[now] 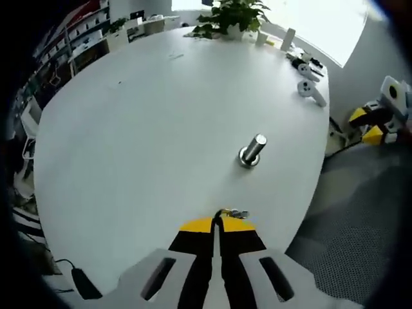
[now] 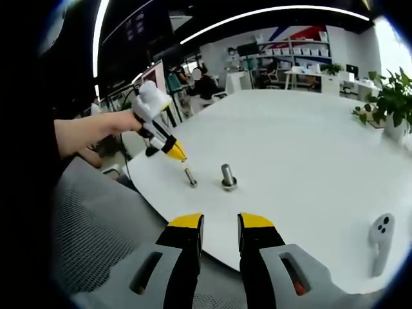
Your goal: Place the washer onto the threaded stud by aligning its center hole with the stud, sliding it down to the base, and recovering from edge contact or off-axis alignment until the washer reaches the visible bottom stop.
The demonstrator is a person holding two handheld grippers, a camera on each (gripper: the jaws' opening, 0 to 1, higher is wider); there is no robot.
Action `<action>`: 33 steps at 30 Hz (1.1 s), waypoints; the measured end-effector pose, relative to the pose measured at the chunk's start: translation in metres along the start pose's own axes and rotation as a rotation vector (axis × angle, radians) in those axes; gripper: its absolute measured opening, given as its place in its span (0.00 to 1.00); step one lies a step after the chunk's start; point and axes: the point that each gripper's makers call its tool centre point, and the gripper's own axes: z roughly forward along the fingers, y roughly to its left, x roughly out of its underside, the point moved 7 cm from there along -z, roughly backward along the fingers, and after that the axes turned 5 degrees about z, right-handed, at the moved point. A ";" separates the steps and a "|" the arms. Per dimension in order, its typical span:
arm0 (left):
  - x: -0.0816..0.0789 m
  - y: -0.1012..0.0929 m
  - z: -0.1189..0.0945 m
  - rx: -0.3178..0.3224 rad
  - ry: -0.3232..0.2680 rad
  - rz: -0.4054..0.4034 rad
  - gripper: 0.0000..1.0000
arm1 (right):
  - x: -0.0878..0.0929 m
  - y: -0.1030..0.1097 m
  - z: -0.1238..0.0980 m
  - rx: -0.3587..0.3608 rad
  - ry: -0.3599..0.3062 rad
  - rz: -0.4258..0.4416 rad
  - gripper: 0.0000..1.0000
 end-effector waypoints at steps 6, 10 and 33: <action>-0.004 -0.017 0.001 0.077 0.017 -0.011 0.00 | 0.000 0.001 0.000 -0.003 -0.002 0.000 0.23; -0.003 -0.019 0.007 0.068 0.045 0.010 0.00 | 0.000 0.000 0.000 -0.004 -0.004 0.001 0.23; -0.008 -0.019 0.017 0.048 0.119 0.059 0.00 | -0.002 0.001 0.000 -0.012 -0.009 0.007 0.23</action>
